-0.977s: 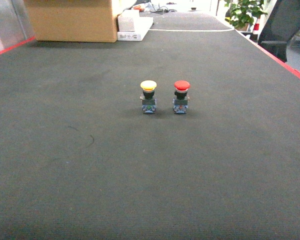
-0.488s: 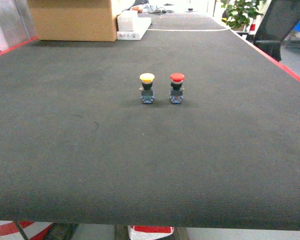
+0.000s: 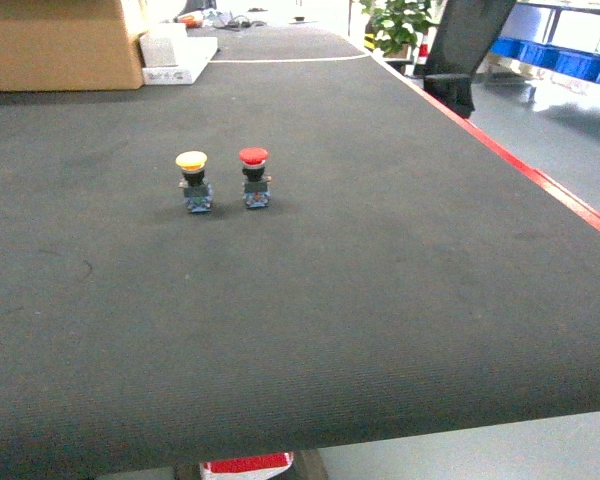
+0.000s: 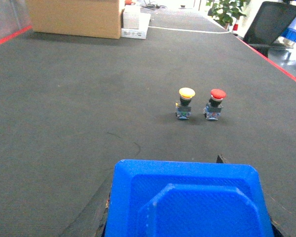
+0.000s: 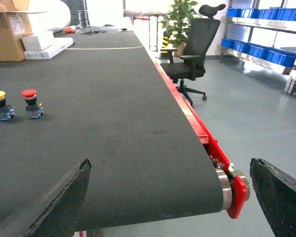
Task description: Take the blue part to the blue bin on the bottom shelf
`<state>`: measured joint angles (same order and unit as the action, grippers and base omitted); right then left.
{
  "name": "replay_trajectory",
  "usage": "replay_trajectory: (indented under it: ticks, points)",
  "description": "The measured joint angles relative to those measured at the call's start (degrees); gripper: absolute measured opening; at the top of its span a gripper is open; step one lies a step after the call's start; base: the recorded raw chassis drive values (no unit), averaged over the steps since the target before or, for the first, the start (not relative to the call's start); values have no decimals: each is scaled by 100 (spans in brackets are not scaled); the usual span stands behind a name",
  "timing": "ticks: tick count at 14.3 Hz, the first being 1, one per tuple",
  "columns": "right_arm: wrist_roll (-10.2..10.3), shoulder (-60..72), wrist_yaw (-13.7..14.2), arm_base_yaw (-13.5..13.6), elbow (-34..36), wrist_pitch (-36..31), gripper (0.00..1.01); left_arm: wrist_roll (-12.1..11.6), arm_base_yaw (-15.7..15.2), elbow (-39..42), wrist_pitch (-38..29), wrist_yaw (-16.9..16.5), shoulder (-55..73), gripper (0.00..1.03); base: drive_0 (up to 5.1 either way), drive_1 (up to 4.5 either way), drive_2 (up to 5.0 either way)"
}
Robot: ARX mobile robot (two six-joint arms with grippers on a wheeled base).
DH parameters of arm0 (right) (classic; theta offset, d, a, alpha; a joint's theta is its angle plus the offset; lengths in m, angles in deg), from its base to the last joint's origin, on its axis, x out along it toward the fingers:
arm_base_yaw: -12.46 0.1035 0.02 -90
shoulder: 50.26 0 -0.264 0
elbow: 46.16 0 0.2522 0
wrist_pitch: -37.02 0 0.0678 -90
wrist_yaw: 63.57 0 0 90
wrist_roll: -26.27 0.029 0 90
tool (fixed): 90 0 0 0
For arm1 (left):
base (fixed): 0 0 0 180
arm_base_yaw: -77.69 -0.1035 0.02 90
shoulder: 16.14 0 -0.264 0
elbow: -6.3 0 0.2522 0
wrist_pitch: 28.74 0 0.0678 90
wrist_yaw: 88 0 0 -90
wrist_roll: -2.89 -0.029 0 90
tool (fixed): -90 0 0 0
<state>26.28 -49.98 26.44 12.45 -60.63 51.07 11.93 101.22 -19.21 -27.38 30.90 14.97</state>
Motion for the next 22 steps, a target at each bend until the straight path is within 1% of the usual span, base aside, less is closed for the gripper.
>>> replay_trajectory:
  ticks: [22]
  points:
    - [2,0,0,0,0,0,98,0,0,0,2,0,2,44,-163,-163,-163]
